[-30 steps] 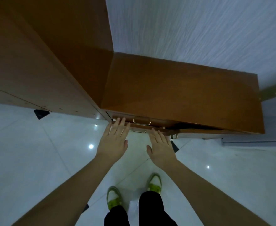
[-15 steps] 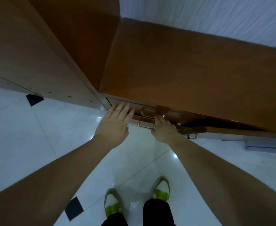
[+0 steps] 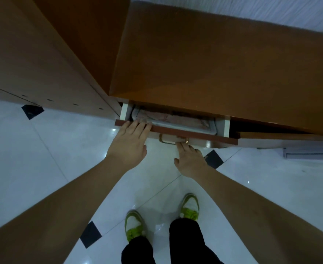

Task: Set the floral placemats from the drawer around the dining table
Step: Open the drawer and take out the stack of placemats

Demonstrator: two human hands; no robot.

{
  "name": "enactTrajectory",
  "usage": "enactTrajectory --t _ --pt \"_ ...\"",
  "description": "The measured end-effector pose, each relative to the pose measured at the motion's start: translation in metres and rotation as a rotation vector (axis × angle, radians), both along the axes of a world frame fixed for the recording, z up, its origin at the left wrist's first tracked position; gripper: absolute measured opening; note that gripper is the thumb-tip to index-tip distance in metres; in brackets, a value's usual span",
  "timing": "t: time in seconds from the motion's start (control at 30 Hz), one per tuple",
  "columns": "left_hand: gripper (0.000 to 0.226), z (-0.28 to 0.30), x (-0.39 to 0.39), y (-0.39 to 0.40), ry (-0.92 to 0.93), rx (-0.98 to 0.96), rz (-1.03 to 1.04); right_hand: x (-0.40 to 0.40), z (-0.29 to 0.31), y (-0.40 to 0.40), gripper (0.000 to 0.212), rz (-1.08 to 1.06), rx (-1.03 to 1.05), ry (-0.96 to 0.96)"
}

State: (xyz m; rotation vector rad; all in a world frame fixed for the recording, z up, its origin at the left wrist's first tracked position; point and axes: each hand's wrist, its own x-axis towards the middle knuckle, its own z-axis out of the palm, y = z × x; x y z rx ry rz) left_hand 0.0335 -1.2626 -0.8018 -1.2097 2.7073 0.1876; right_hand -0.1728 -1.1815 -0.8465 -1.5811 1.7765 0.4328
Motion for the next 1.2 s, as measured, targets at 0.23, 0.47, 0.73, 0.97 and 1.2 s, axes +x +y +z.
enactTrajectory --t 0.23,0.47,0.73,0.97,1.2 --pt "0.048 -0.015 0.011 0.033 0.111 -0.006 -0.033 0.007 0.014 0.052 0.054 0.063 -0.136 -0.040" --pt "0.054 -0.016 0.018 0.054 0.172 0.054 0.017 -0.008 0.058 0.088 0.038 0.067 -0.746 -0.027" --pt "0.058 -0.001 0.020 0.055 0.157 0.146 0.033 -0.041 0.050 0.102 0.050 0.025 -0.510 0.087" --pt "0.057 0.004 0.031 0.066 0.067 0.147 -0.031 -0.032 0.051 0.112 0.033 -0.024 -0.519 0.058" --pt "0.045 0.006 0.038 0.079 -0.058 0.256 -0.019 -0.024 0.052 0.134 0.023 -0.005 -0.523 0.041"
